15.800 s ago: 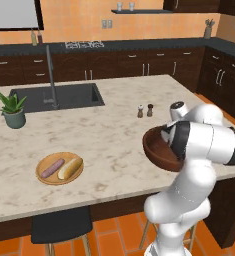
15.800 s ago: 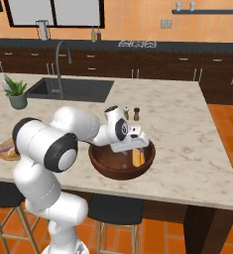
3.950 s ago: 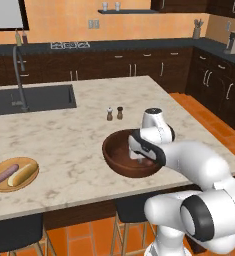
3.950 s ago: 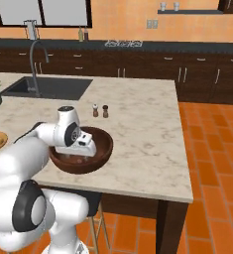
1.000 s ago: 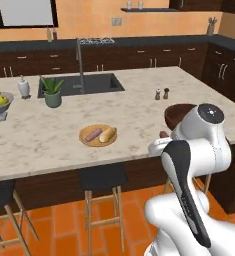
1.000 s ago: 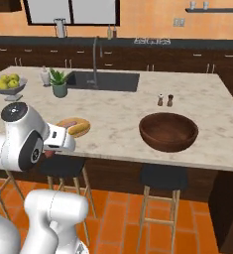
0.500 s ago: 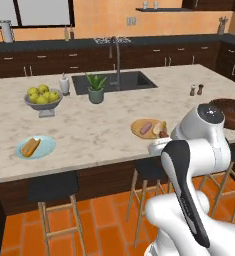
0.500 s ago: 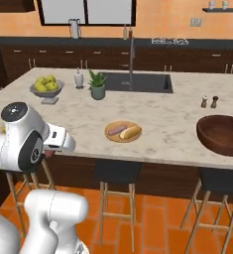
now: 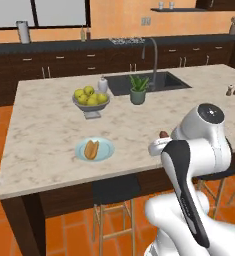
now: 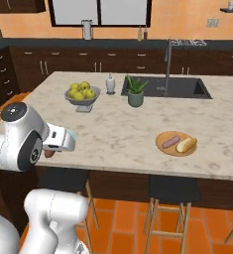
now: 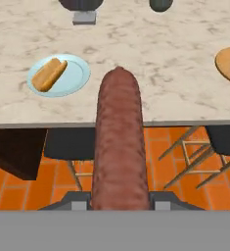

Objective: Place one bun and one sausage from the bowl on each plate.

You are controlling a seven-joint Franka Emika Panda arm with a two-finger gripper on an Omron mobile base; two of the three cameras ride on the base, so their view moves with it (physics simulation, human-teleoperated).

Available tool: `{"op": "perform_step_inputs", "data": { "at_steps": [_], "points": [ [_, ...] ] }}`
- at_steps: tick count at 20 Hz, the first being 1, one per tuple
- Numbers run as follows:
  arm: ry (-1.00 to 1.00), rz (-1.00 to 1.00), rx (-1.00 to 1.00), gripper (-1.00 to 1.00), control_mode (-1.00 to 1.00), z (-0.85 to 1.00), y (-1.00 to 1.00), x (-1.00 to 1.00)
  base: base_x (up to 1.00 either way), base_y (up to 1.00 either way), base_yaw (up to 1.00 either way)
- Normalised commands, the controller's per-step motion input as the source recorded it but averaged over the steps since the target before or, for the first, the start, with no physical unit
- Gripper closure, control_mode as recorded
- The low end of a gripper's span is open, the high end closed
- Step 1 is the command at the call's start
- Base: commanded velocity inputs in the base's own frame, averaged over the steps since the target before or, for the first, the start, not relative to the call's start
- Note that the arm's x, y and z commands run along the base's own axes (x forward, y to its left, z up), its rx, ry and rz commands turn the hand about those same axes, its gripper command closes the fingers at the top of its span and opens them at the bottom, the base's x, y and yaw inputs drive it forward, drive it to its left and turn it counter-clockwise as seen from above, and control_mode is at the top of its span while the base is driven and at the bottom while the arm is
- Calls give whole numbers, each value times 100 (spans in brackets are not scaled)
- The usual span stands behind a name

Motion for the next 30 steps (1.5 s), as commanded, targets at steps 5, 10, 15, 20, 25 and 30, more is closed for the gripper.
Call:
{"op": "perform_step_inputs", "data": {
  "at_steps": [5,10,15,20,25,30],
  "points": [
    [0,0,0,100,-100,0,6,11,51,70,-2],
    [3,0,0,100,-100,-21,1,93,0,0,0],
    [10,0,0,100,-100,-72,8,87,0,0,0],
    [9,0,0,100,-100,-75,21,55,0,0,0],
    [1,0,0,100,-100,-60,3,38,0,0,0],
    [1,0,0,100,-100,-31,0,66,0,0,0]
  ]
}}
